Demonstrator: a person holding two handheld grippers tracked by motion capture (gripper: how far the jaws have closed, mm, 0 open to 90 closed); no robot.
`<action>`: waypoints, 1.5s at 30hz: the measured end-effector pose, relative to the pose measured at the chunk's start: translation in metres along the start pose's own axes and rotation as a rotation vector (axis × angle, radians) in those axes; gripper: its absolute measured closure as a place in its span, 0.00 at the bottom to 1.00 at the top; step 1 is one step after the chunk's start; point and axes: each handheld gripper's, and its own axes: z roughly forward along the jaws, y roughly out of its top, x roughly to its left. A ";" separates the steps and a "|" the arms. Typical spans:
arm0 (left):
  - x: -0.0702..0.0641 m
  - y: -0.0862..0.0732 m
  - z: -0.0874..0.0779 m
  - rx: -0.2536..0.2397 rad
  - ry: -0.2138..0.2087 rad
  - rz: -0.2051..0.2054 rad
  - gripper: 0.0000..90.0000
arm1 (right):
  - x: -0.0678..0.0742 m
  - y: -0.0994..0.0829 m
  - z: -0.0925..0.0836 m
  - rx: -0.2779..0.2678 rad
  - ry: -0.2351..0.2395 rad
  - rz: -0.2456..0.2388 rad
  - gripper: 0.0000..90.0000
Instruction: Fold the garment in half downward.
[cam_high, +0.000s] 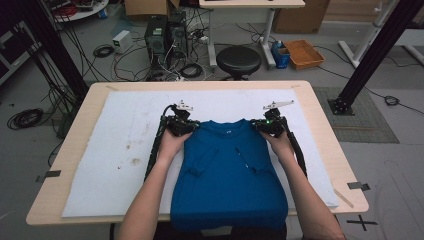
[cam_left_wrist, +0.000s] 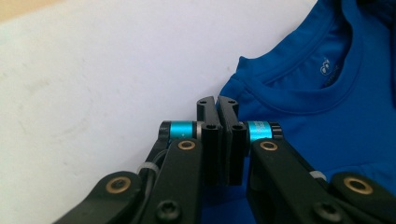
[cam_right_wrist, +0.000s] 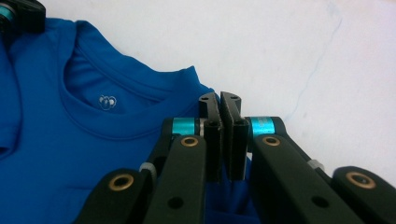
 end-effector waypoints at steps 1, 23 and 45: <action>0.000 0.002 -0.003 -0.003 -0.005 0.007 0.98 | 0.001 0.002 -0.003 -0.018 0.001 -0.003 0.98; -0.091 -0.053 -0.101 -0.097 -0.137 0.250 0.98 | 0.081 -0.066 -0.107 -0.095 0.011 -0.198 0.98; -0.151 -0.125 -0.116 0.080 -0.237 0.448 0.85 | 0.140 -0.140 -0.148 0.054 0.029 -0.359 0.89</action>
